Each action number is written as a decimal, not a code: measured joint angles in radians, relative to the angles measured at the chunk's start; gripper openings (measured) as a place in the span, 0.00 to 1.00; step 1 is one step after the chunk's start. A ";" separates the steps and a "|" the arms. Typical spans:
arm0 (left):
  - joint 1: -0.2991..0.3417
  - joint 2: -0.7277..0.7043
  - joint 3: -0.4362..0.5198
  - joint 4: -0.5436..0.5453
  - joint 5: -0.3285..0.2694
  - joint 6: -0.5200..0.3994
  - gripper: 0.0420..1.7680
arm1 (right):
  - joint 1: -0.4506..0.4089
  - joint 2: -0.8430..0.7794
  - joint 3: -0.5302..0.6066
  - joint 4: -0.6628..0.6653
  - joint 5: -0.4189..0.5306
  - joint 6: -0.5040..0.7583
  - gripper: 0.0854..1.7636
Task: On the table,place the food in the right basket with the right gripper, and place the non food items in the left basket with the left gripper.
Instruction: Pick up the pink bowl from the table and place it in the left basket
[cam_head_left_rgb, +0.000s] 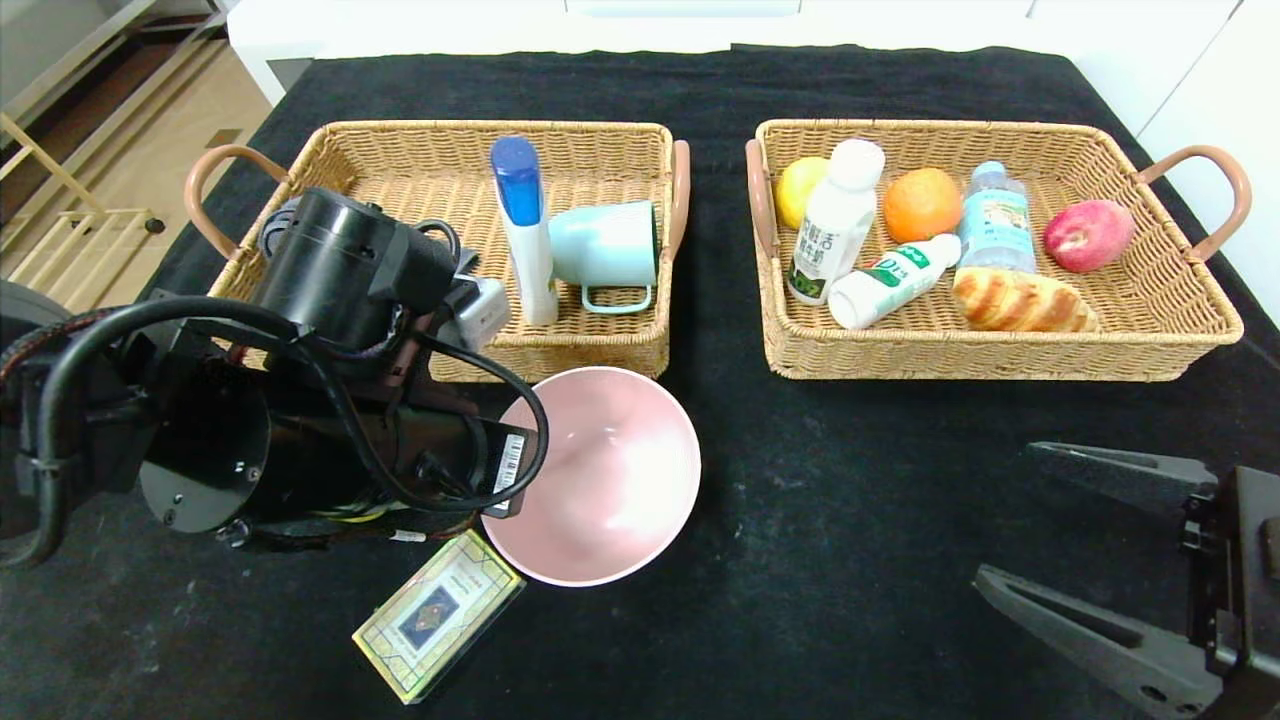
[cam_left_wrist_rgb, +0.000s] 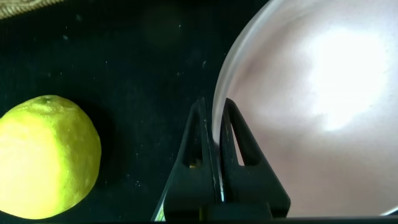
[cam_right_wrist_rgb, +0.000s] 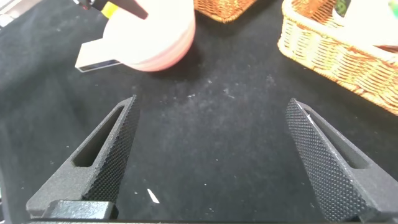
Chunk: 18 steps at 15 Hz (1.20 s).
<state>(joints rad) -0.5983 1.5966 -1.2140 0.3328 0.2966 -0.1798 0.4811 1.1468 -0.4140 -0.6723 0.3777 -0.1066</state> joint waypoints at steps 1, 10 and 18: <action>0.000 0.000 0.000 0.001 0.000 0.000 0.07 | 0.000 0.000 0.000 0.000 0.001 0.000 0.97; -0.003 -0.005 0.000 0.000 -0.002 0.000 0.07 | 0.000 0.001 0.001 0.000 0.001 0.000 0.97; -0.026 -0.179 0.053 0.000 -0.140 0.001 0.06 | -0.002 0.006 0.001 0.001 0.000 0.000 0.97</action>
<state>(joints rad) -0.6245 1.4172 -1.1613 0.3332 0.1566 -0.1789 0.4789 1.1532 -0.4132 -0.6711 0.3781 -0.1062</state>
